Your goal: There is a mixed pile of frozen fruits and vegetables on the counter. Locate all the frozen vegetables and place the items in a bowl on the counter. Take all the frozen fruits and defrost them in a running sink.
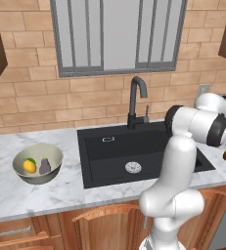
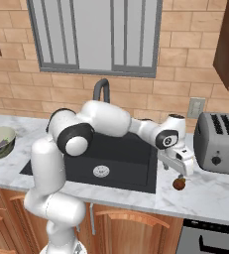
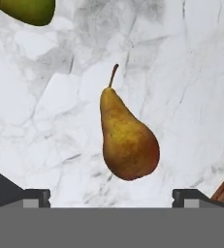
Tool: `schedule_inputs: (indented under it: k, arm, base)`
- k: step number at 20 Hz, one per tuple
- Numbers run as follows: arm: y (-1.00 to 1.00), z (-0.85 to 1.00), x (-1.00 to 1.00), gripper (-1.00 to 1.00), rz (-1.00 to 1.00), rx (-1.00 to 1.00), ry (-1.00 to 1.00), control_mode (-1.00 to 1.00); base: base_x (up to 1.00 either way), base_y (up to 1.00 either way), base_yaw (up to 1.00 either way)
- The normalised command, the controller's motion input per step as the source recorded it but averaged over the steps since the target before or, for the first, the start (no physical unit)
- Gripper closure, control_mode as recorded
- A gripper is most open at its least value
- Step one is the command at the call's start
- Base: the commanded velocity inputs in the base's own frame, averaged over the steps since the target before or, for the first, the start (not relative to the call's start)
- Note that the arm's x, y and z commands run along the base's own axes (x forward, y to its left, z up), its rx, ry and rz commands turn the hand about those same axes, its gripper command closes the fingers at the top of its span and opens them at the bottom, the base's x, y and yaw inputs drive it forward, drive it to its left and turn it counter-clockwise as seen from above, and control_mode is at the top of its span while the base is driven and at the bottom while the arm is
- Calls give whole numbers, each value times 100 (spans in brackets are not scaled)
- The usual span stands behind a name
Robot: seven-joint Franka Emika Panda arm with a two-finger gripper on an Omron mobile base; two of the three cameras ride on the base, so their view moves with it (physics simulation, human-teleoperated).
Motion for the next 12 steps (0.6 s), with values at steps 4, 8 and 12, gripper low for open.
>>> schedule_inputs:
  k: [4, 8, 12]
  arm:
    - [-24, -13, -3, -100, 0, 1, 0, -100]
    - [-15, -10, -4, -100, 0, 2, 0, -100]
    - [-7, -12, -1, -100, 0, 2, 0, -100]
  base:
    - [0, 0, 0]
    - [0, 0, 0]
    - [0, 0, 0]
